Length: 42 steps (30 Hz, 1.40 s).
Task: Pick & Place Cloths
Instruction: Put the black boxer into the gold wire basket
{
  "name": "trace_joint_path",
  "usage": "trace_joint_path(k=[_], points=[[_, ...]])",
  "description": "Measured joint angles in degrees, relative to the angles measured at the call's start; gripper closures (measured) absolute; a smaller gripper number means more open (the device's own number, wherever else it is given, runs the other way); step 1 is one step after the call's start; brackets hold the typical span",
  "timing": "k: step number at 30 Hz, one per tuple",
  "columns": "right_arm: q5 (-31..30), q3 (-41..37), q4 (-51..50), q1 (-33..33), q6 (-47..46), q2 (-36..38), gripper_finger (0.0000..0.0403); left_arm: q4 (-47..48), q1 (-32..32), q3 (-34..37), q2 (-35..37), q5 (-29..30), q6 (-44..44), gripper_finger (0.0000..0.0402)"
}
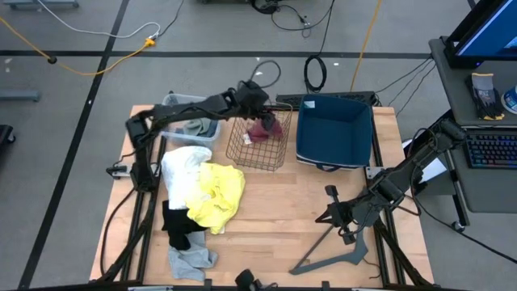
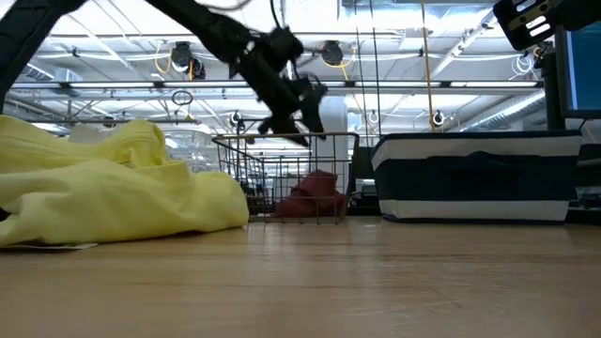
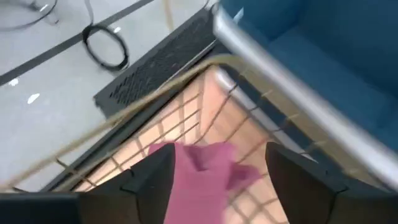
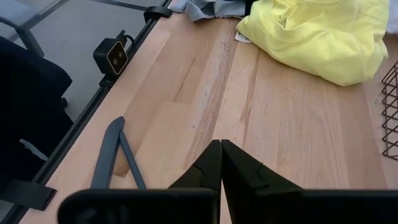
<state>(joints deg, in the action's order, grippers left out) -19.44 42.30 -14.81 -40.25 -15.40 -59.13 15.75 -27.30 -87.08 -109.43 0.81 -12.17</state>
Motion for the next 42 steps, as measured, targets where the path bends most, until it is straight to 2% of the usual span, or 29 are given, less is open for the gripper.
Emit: trace_joint_path(k=[4, 8, 14, 21, 28, 32, 38, 42], points=[[0.01, 0.0, 0.0, 0.0, 0.01, 0.0, 0.0403, 5.95, 2.59, -0.37, 7.27, -2.29, -0.15, 0.0137], [0.01, 0.0, -0.04, 0.0, 0.08, 0.0, 0.0403, 14.32, 8.68, -0.46, 13.94, -2.21, 2.1, 0.0147], [0.04, 0.0, -0.04, 0.0, 0.24, 0.0, 0.0403, 29.53, 21.04, -0.44, 20.14, 3.78, -0.53, 0.0175], [0.07, 0.0, 0.03, 0.0, 0.23, -0.02, 0.0403, 45.86, 34.78, -0.44, 22.09, 11.85, -14.35, 0.0216], [0.07, 0.0, 0.04, 0.0, 0.09, -0.02, 0.0403, 58.42, 45.48, -0.42, 22.12, 12.99, -32.73, 0.0272], [0.07, 0.0, 0.04, 0.0, 0.07, -0.02, 0.0403, 61.0, 51.1, -0.4, 22.12, 13.15, -40.4, 0.0312], [0.07, 0.0, 0.04, 0.0, 0.2, -0.02, 0.0403, 61.1, 59.8, 0.36, 21.14, 11.37, -45.65, 0.0387], [0.07, 0.0, 0.04, 0.0, 0.22, -0.02, 0.0403, 61.35, 64.89, 3.69, 21.24, 10.85, -54.43, 0.0389]])
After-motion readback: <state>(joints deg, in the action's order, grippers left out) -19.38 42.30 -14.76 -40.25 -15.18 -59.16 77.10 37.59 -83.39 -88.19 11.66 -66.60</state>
